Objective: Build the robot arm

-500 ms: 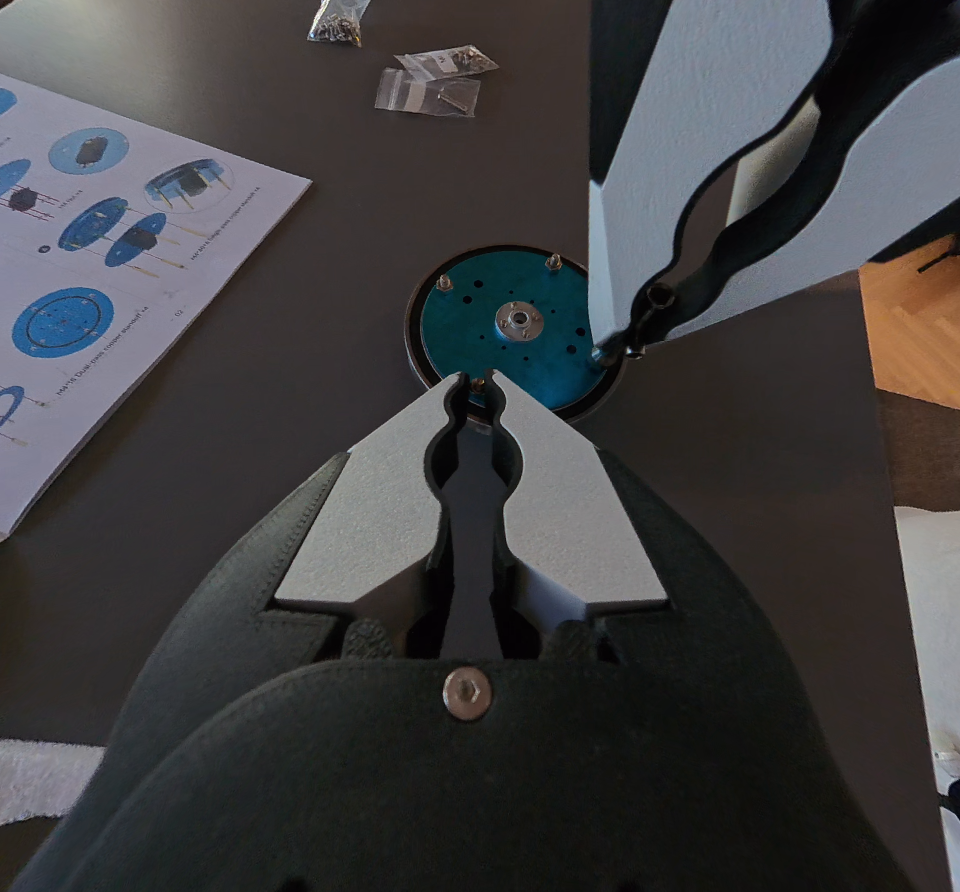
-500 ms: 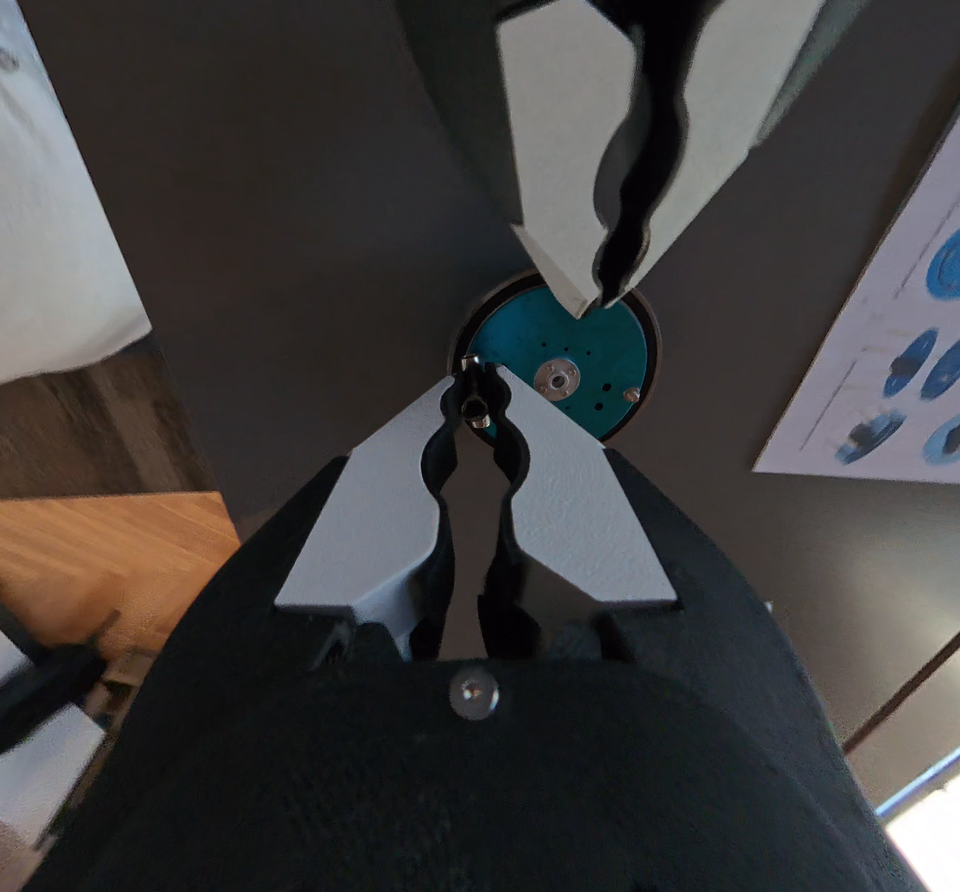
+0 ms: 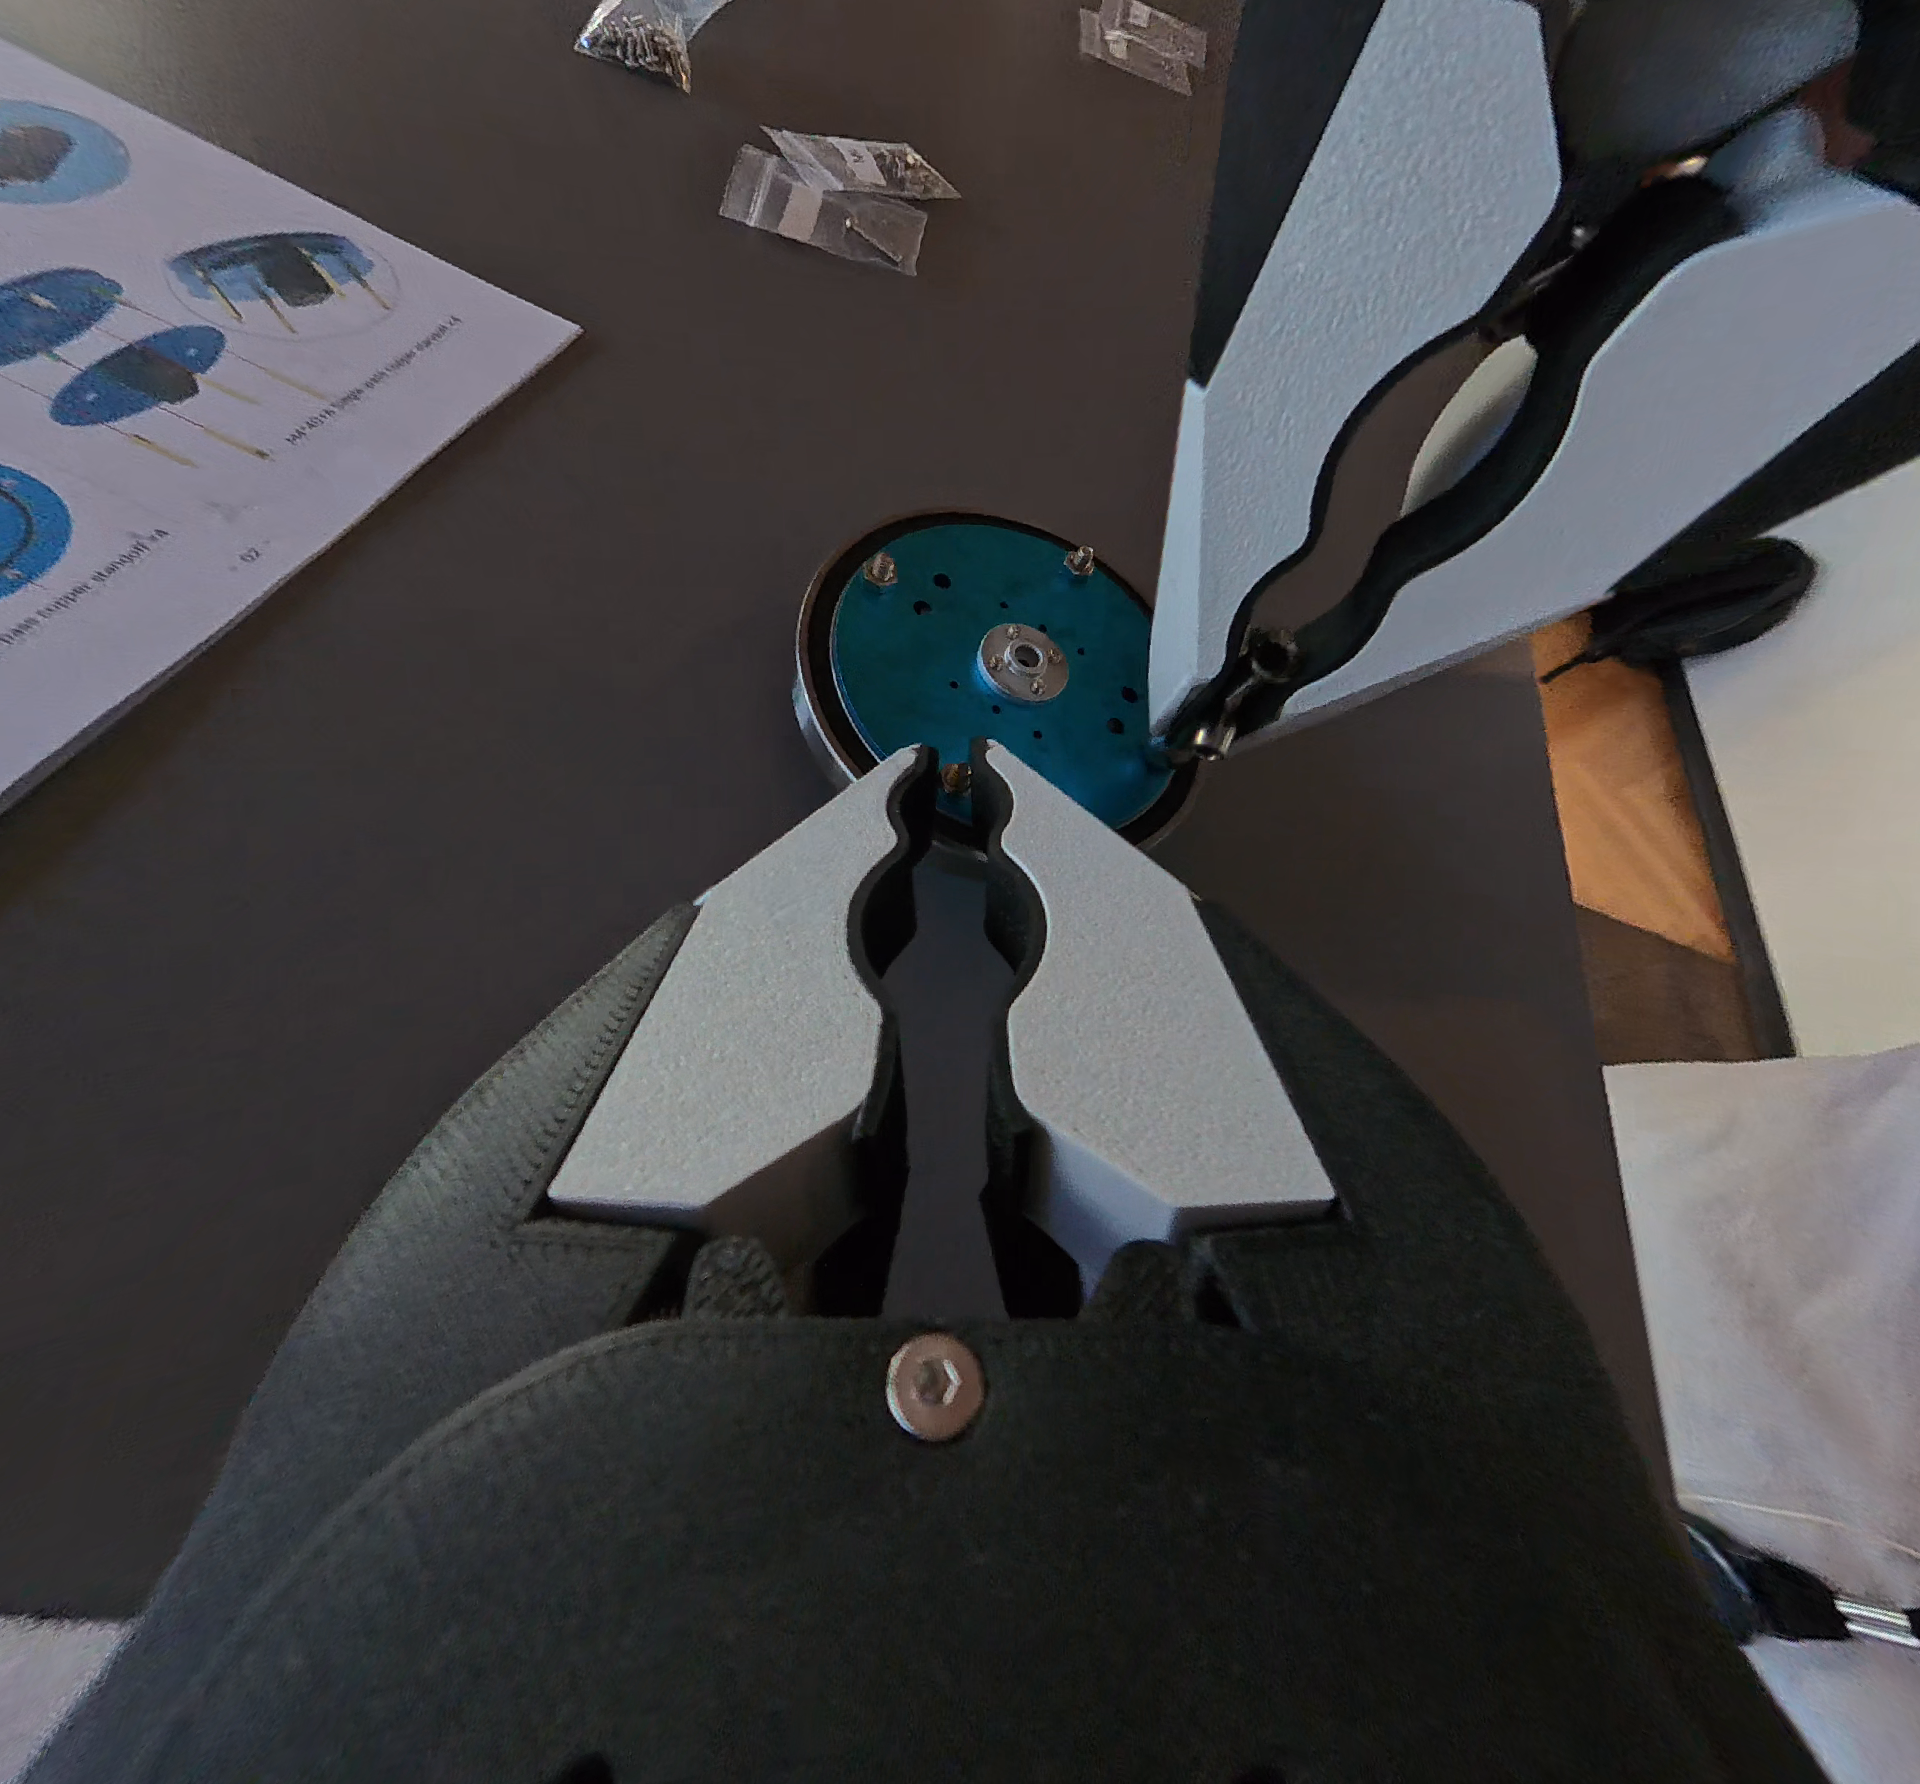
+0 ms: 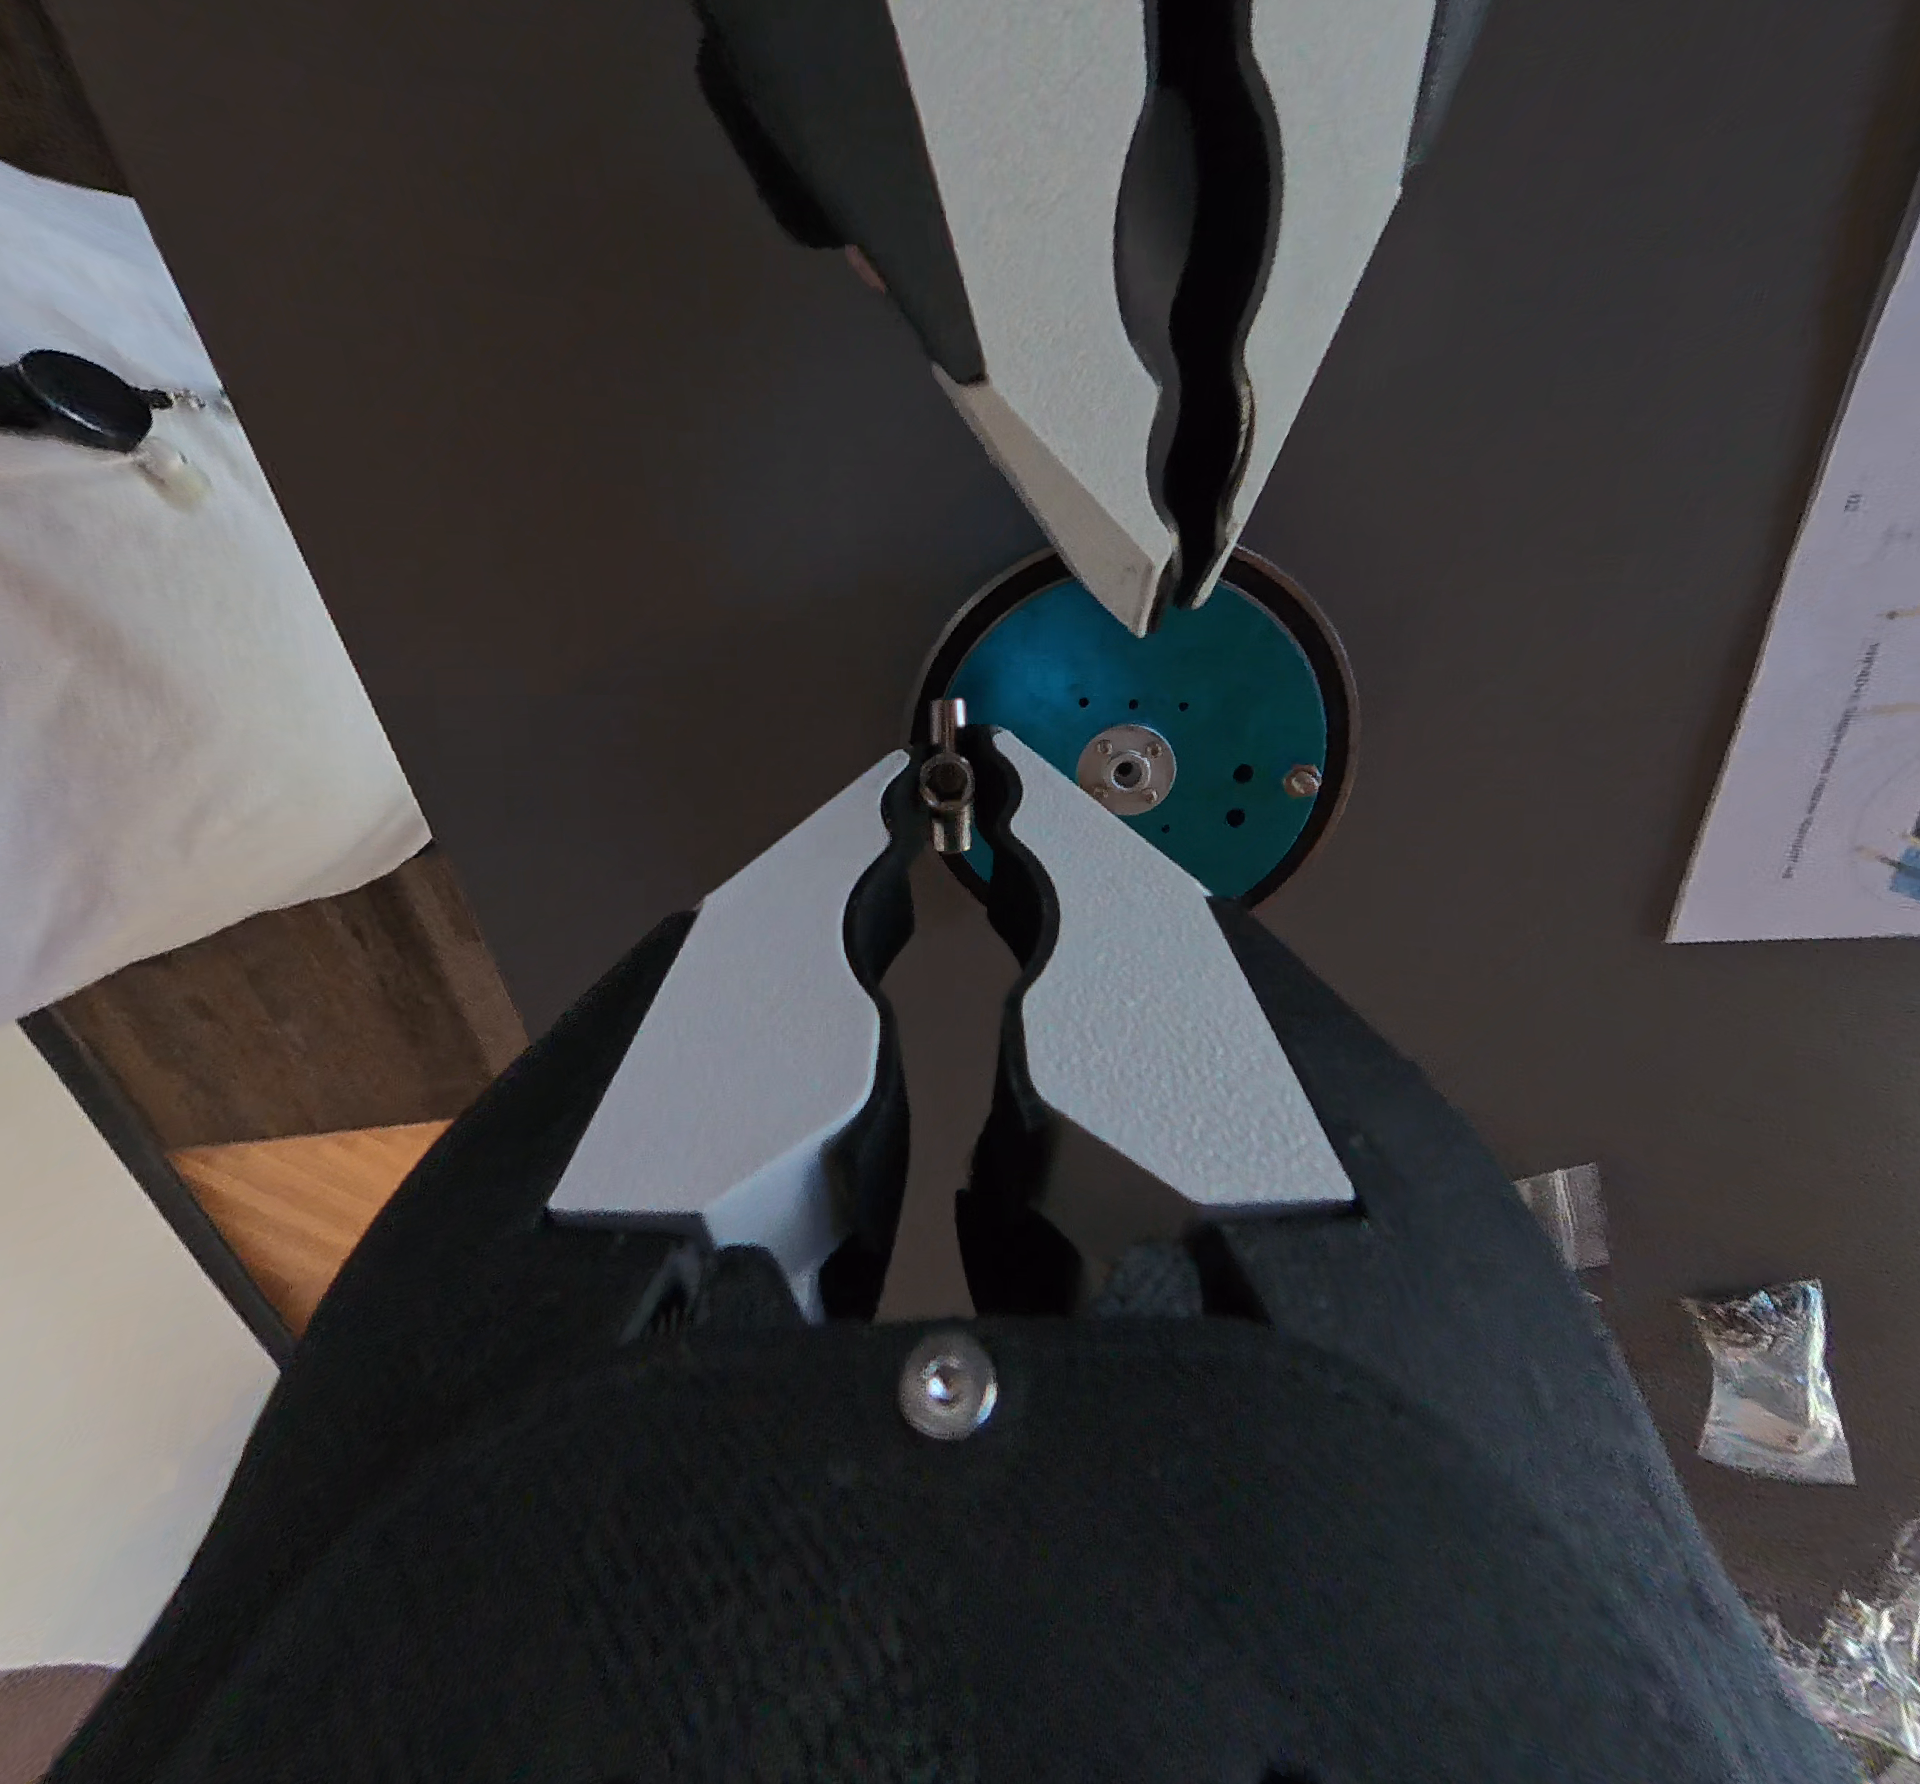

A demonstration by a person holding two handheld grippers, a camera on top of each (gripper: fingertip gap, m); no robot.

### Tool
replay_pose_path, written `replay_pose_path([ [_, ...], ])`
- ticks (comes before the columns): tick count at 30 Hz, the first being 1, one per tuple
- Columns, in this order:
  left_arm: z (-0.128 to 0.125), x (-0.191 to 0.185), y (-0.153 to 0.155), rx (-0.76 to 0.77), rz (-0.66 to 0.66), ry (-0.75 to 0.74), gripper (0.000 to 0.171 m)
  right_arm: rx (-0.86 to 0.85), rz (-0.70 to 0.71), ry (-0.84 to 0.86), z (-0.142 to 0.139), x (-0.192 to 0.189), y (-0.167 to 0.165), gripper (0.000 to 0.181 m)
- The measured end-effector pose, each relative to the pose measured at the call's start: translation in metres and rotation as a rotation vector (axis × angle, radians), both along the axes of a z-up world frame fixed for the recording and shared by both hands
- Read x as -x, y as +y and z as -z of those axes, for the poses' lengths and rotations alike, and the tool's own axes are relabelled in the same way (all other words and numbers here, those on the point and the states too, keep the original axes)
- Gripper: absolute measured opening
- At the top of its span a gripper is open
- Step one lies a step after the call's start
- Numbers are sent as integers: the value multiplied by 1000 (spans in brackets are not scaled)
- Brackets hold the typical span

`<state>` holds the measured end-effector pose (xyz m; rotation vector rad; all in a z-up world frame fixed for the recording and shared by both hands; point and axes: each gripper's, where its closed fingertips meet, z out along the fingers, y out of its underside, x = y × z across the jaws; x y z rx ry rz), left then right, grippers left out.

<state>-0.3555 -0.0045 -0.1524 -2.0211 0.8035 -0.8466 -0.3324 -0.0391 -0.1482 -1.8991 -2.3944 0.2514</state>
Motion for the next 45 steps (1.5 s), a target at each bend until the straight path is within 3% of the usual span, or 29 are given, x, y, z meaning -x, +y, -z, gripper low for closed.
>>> replay_pose_path([
  [8,1,1,2,28,-6,-14,0,-65,0,41,0,-5,3,8],
  [17,-2,-4,-5,-65,48,31,7,-23,324,210,0,-9,7,7],
  [22,2,-6,-4,-111,56,91,3,-22,392,311,0,-9,8,7],
  [28,1,-6,-6,-101,28,79,0,-57,500,334,2,-12,8,8],
  [38,3,-6,-9,-67,0,66,0,-135,517,399,0,-11,14,8],
  [45,2,-8,-18,62,-70,-40,0,-143,656,457,0,-13,23,8],
])
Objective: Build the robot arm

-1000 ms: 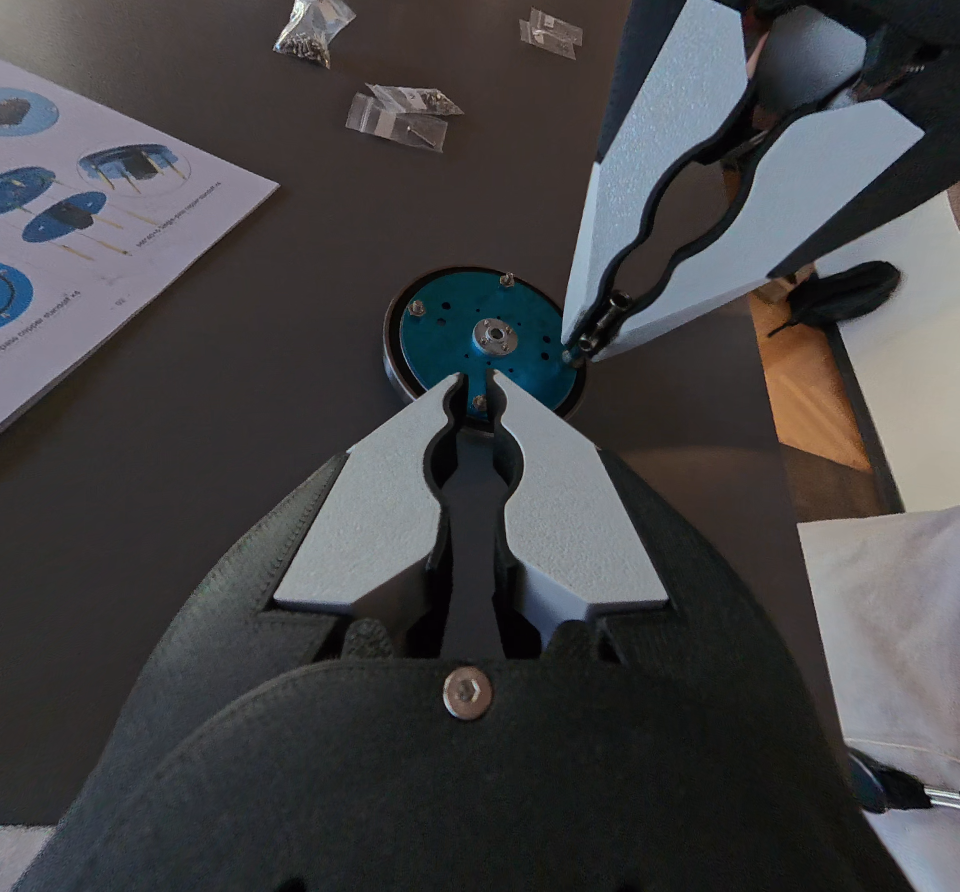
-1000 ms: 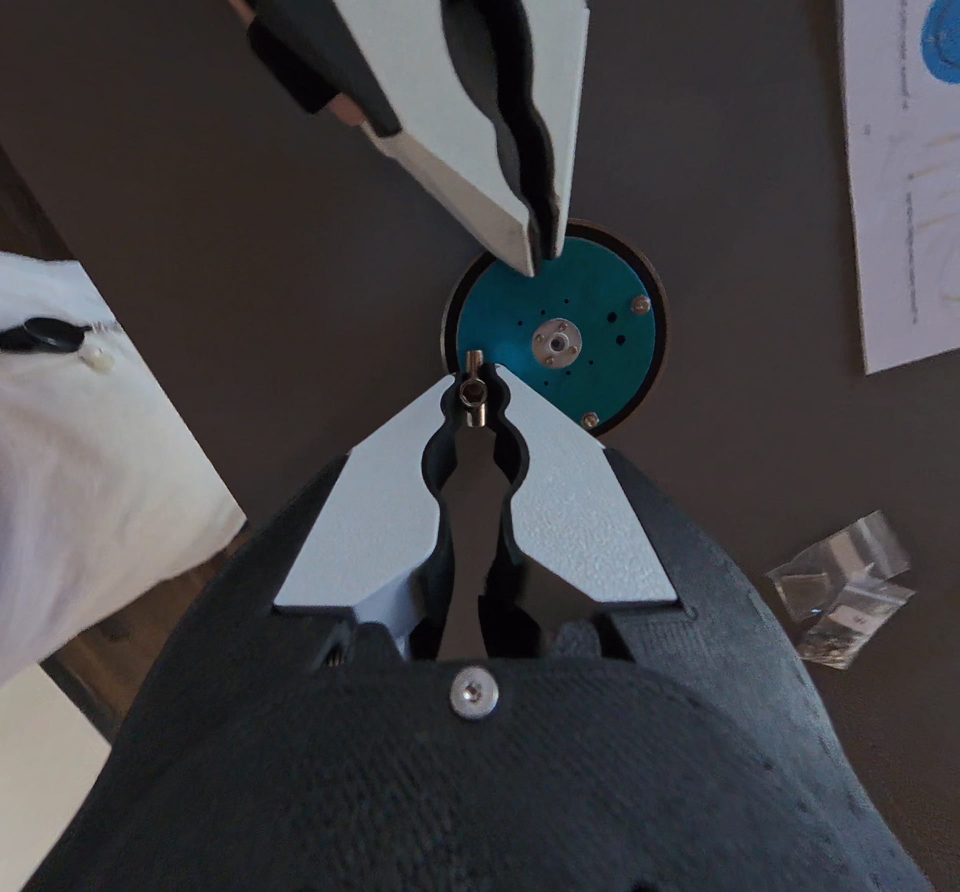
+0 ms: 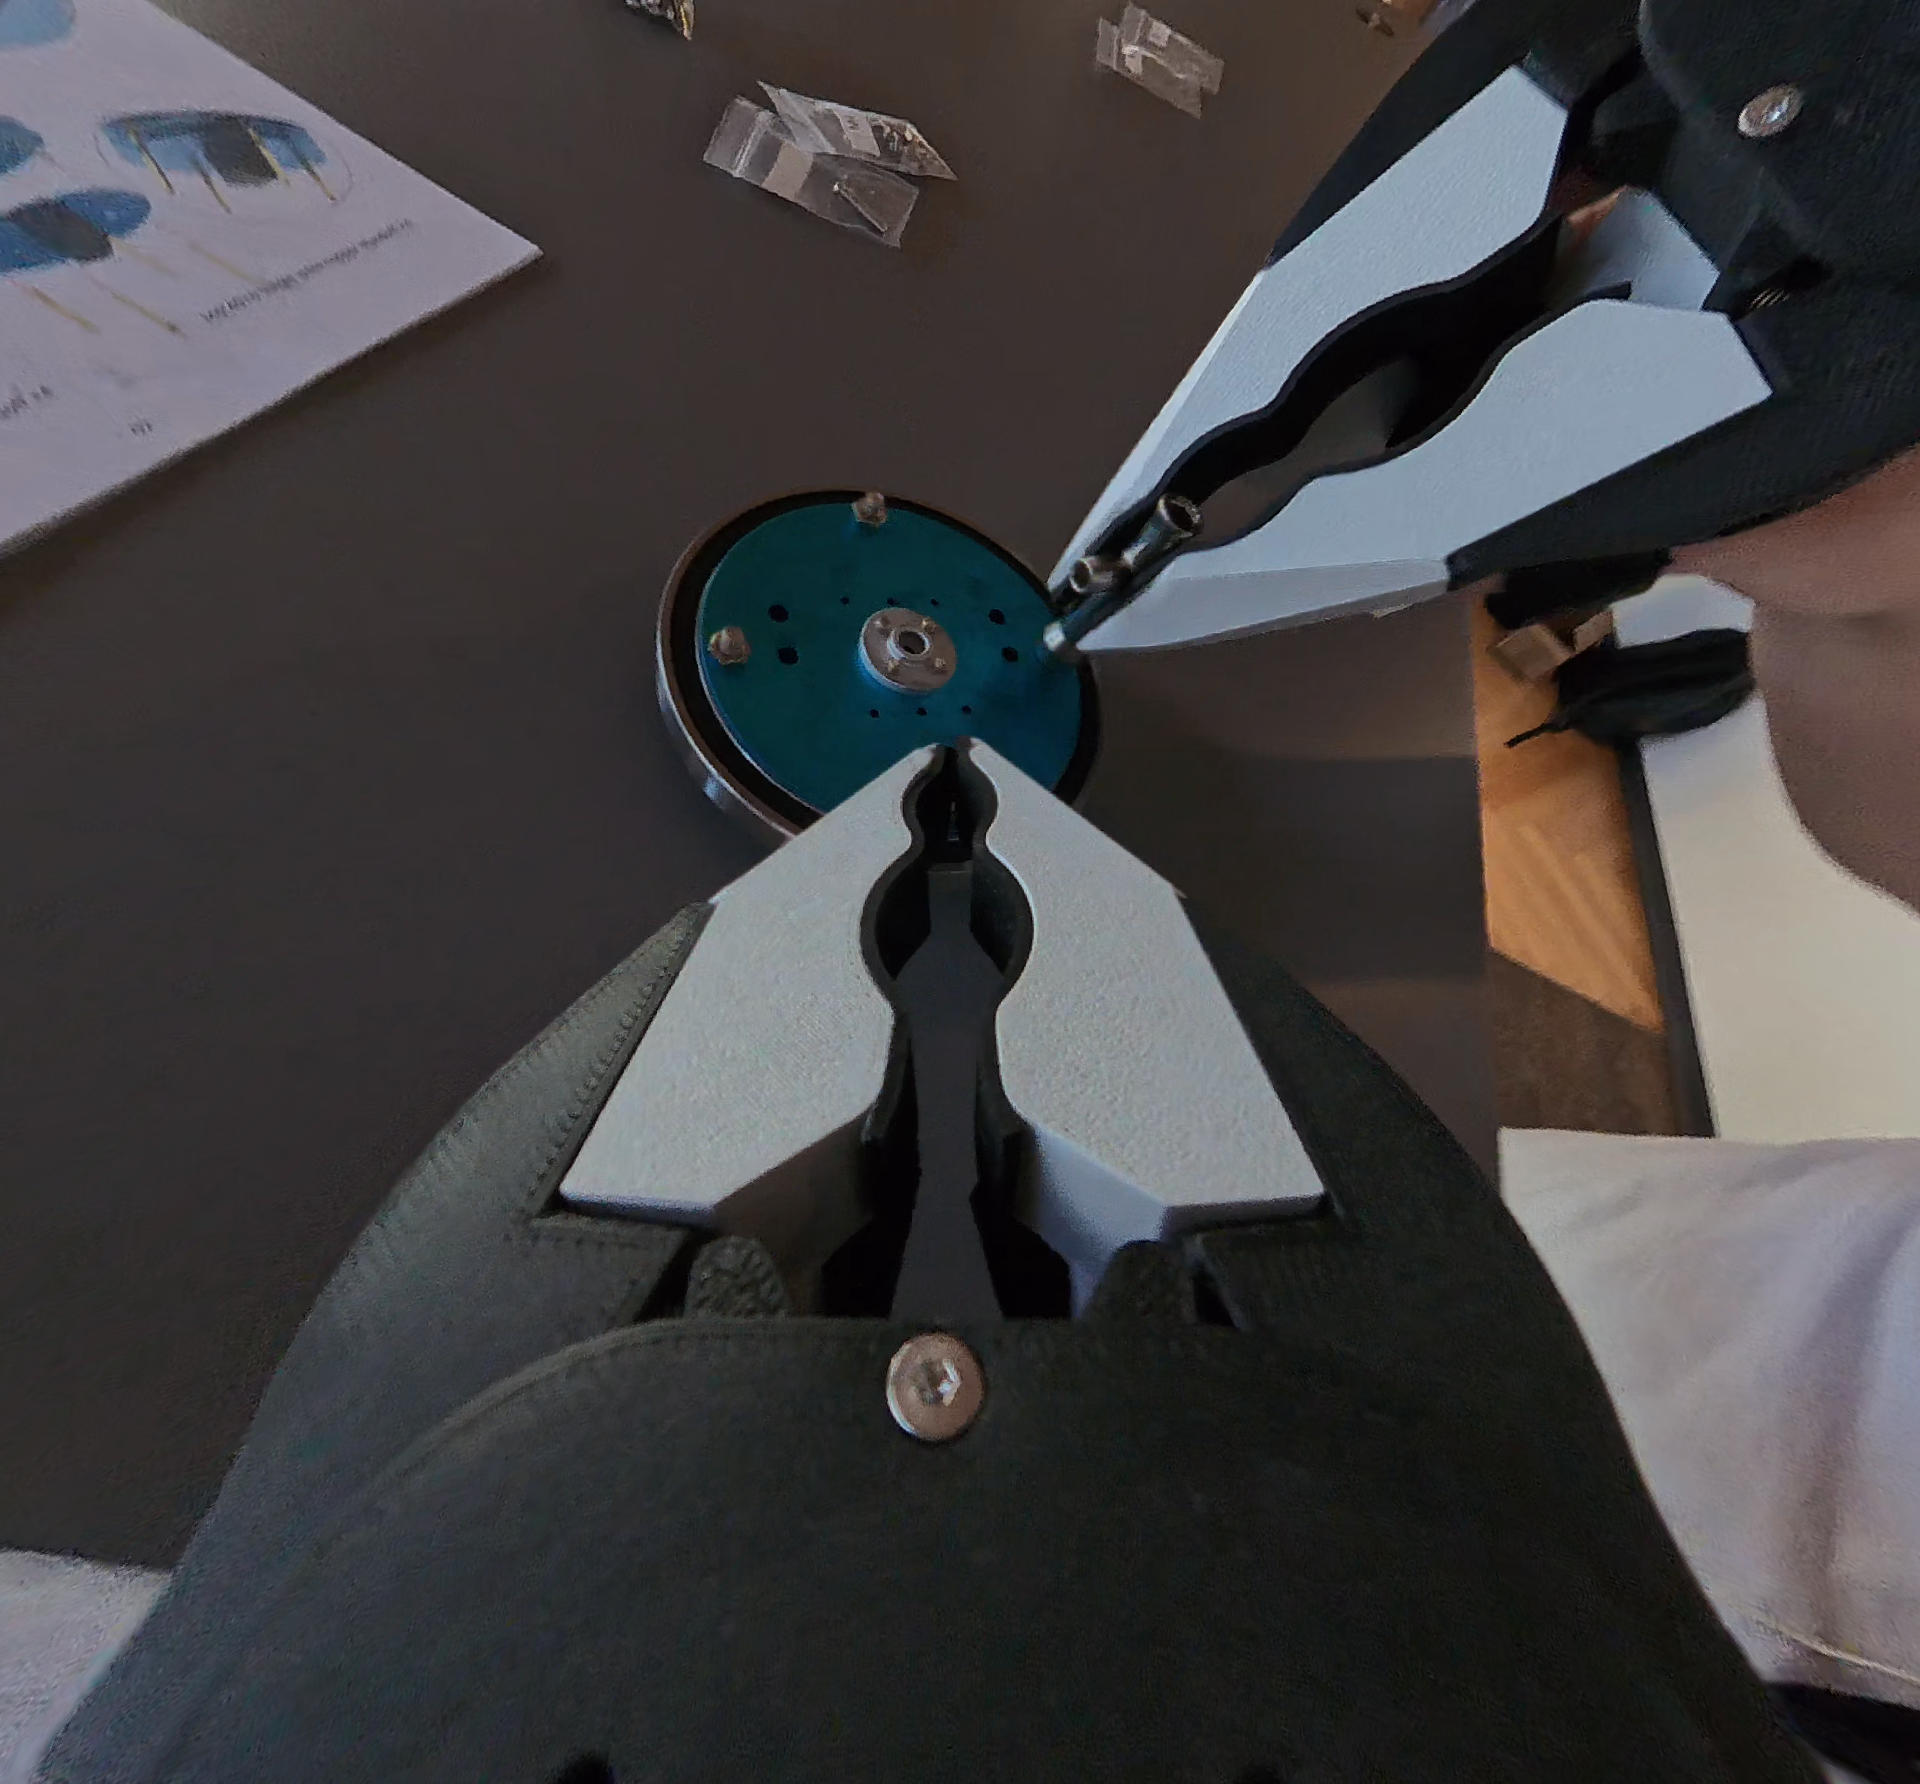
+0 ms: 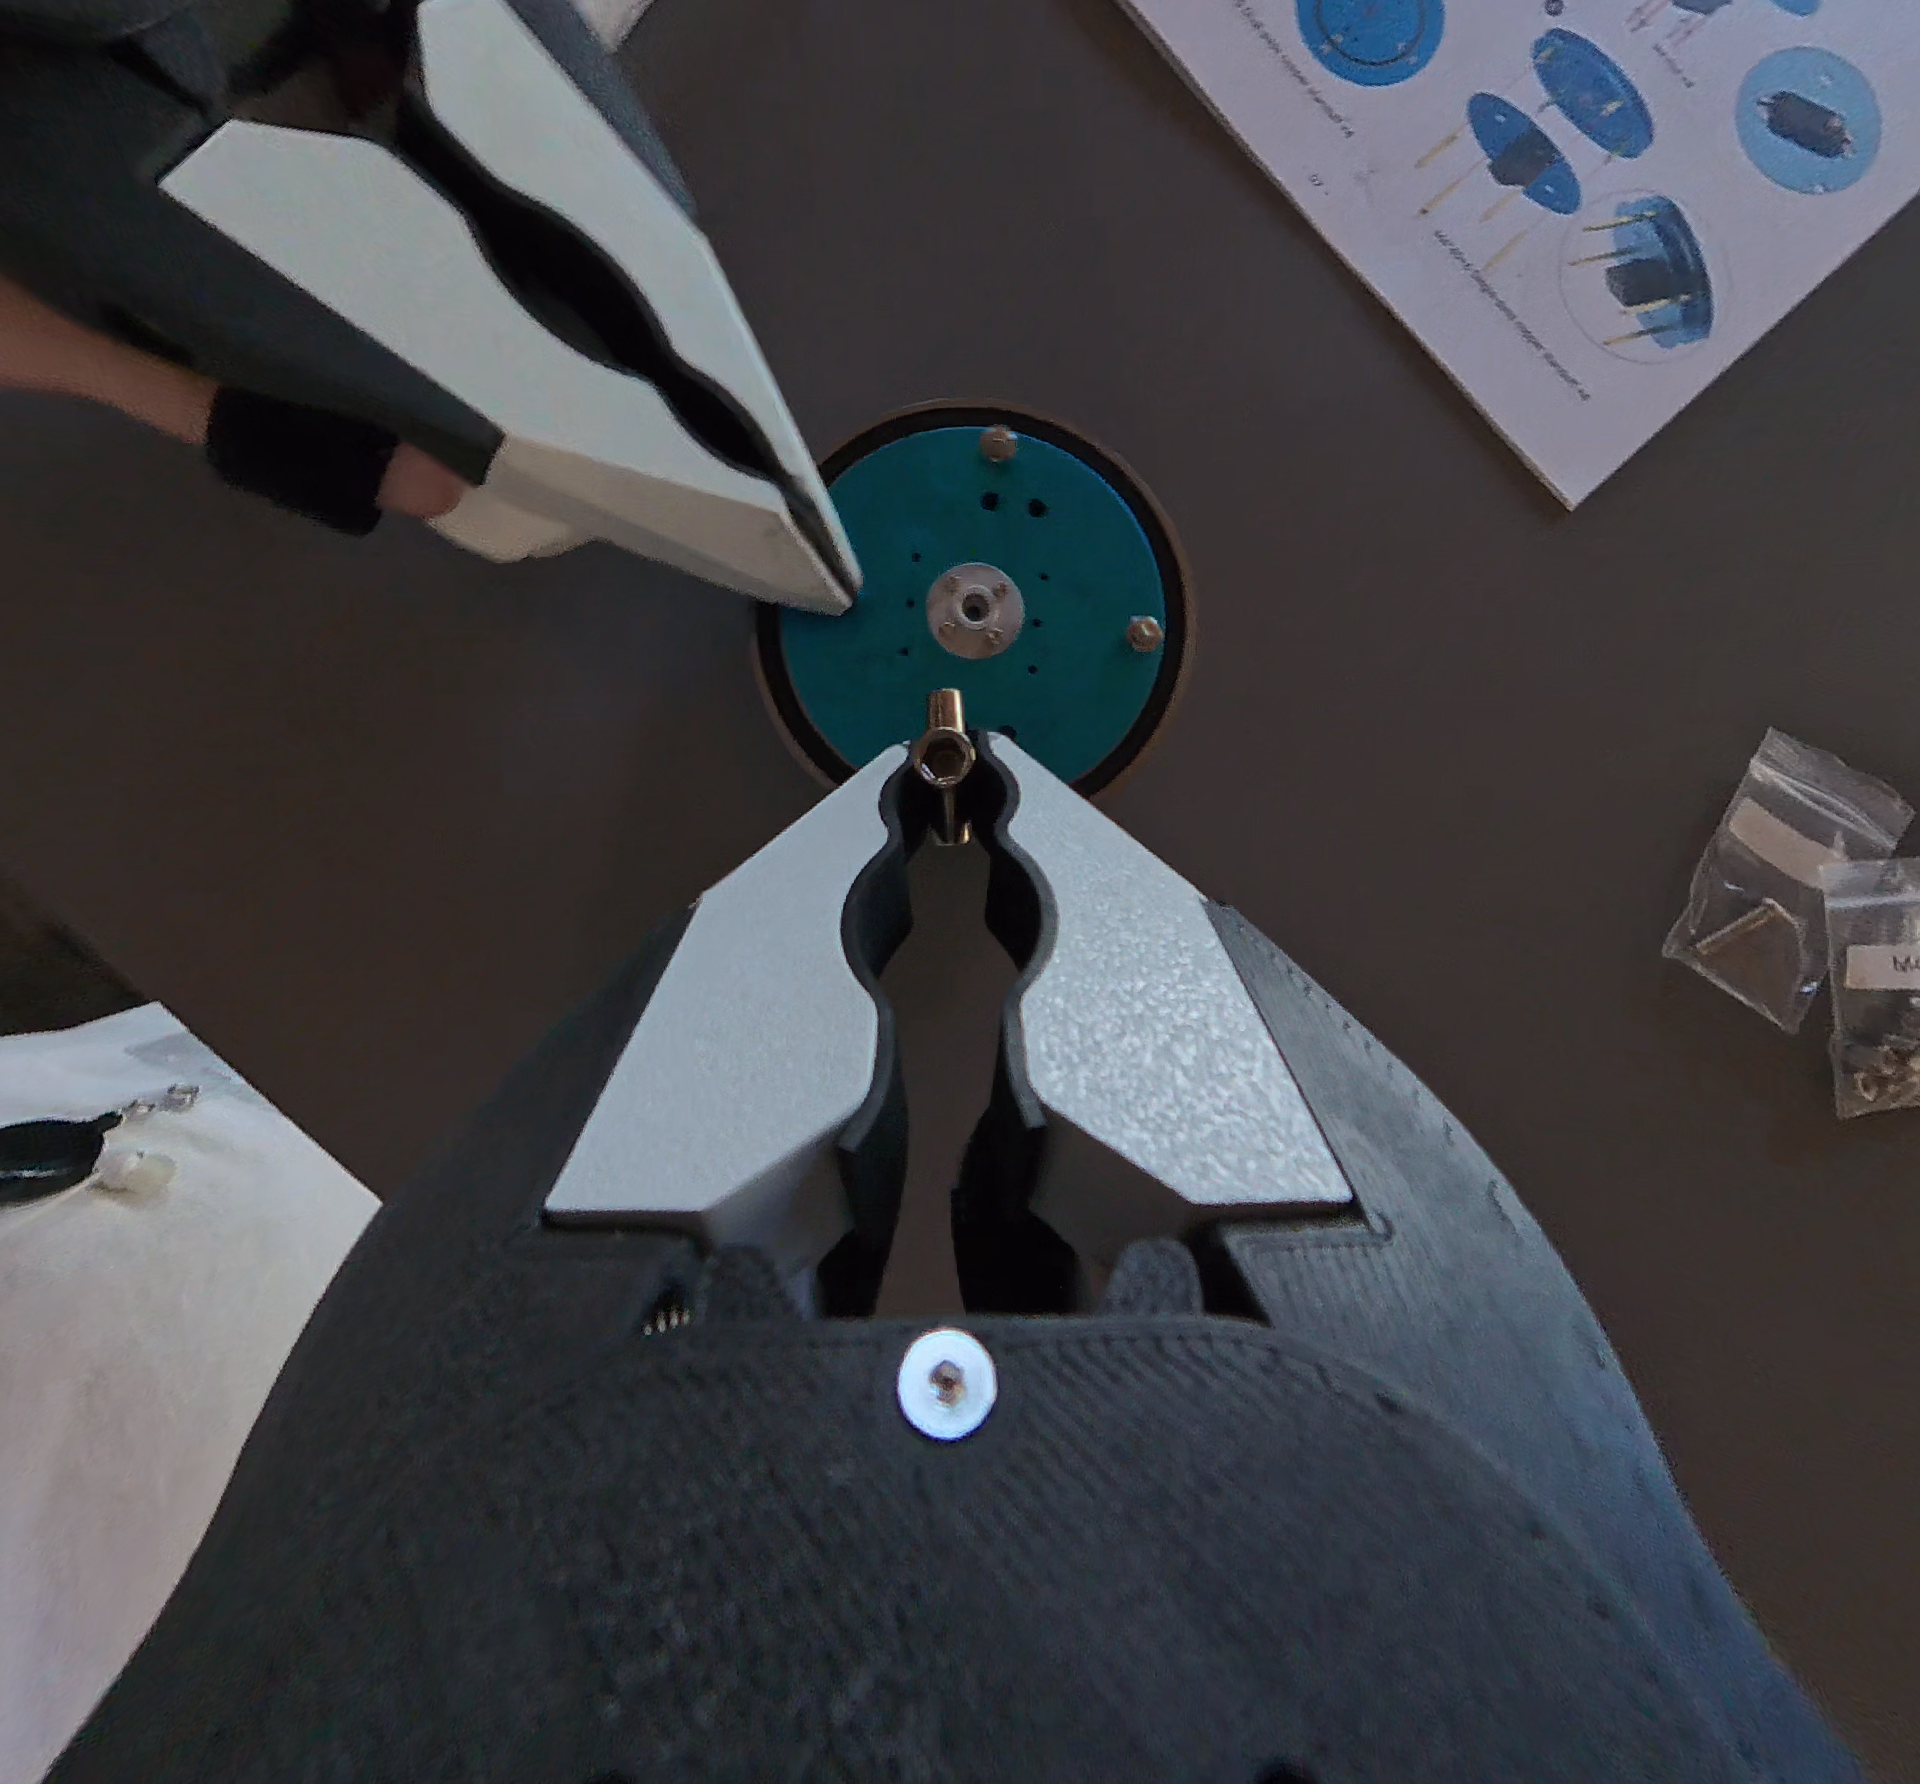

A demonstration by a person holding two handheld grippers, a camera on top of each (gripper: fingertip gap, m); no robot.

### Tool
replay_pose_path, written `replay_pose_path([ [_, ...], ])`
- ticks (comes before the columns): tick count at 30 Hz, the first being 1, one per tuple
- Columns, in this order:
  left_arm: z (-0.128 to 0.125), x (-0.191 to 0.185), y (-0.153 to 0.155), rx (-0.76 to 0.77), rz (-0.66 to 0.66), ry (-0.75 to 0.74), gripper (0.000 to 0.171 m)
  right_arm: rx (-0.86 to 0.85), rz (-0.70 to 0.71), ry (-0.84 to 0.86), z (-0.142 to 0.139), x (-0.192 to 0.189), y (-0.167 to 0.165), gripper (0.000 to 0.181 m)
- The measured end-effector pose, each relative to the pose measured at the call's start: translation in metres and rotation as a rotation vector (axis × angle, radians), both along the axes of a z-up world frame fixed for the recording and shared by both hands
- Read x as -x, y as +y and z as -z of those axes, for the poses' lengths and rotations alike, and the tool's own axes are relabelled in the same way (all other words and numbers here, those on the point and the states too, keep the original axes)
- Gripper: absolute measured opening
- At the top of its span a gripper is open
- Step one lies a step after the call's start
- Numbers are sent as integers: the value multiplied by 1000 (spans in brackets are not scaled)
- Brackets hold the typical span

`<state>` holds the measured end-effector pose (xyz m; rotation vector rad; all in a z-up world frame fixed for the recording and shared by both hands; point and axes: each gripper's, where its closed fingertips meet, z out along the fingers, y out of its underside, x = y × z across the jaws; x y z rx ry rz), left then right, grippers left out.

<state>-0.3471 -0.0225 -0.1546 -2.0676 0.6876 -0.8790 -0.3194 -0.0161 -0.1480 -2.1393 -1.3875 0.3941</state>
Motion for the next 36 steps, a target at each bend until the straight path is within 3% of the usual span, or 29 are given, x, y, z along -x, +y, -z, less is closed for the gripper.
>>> replay_pose_path([
  [5,-5,4,-4,47,21,-23,6,2,16,18,0,1,5,8],
  [8,-25,40,27,-135,-71,33,15,6,3,7,0,1,5,7],
  [10,-34,44,34,-225,-16,49,19,11,-1,7,0,1,5,8],
  [16,-12,29,31,-252,130,129,14,37,-6,14,0,1,6,8],
  [23,2,22,35,-305,137,262,9,40,-11,-1,0,-1,9,7],
  [31,1,18,5,-197,152,297,5,60,30,14,0,-1,30,7],
  [36,-6,-4,-18,-156,269,221,5,78,36,20,0,3,39,7],
])
